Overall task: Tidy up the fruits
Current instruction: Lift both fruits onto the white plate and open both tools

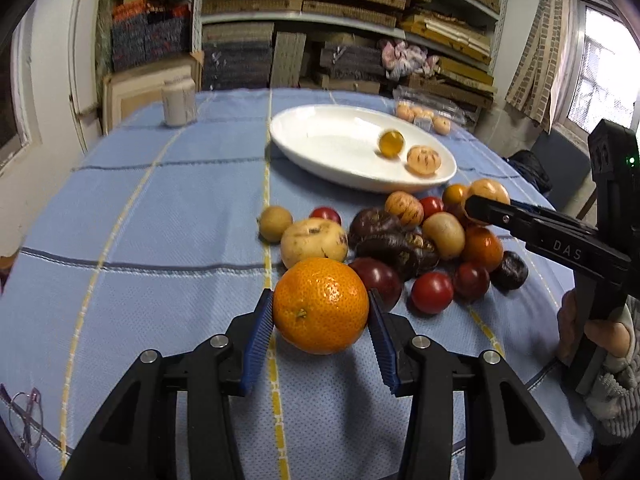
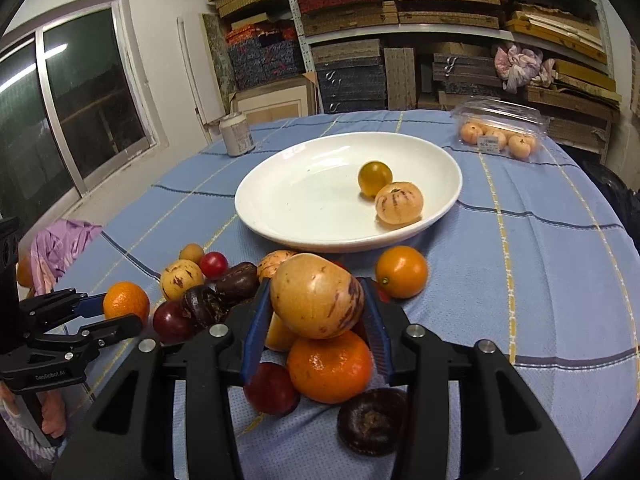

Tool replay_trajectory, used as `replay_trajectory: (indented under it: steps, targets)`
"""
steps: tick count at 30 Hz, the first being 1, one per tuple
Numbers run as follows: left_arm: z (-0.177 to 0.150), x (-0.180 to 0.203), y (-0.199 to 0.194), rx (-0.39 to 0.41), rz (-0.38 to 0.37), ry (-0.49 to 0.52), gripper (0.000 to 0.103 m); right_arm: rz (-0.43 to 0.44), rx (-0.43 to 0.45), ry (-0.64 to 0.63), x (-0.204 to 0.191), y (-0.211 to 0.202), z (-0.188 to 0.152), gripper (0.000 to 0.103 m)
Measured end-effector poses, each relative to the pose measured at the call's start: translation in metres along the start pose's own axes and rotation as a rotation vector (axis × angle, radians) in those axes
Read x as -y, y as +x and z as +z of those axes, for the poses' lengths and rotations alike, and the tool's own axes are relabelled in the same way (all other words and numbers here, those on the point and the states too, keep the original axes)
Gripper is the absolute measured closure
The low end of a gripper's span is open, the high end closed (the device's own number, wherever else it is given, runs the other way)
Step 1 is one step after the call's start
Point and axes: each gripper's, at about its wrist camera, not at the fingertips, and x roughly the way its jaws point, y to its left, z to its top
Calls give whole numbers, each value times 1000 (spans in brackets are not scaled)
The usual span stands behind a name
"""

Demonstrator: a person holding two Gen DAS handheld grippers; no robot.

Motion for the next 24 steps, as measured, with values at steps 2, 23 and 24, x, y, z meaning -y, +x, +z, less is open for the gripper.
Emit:
replay_trajectory:
  steps: [2, 23, 24]
  targets:
    - [5, 0, -2, 10, 2, -5, 56, 1, 15, 15, 3, -6, 0, 60]
    - [149, 13, 123, -54, 67, -1, 56, 14, -50, 73, 29, 86, 111, 60]
    - [150, 12, 128, -60, 62, 0, 56, 11, -61, 74, 29, 92, 111, 60]
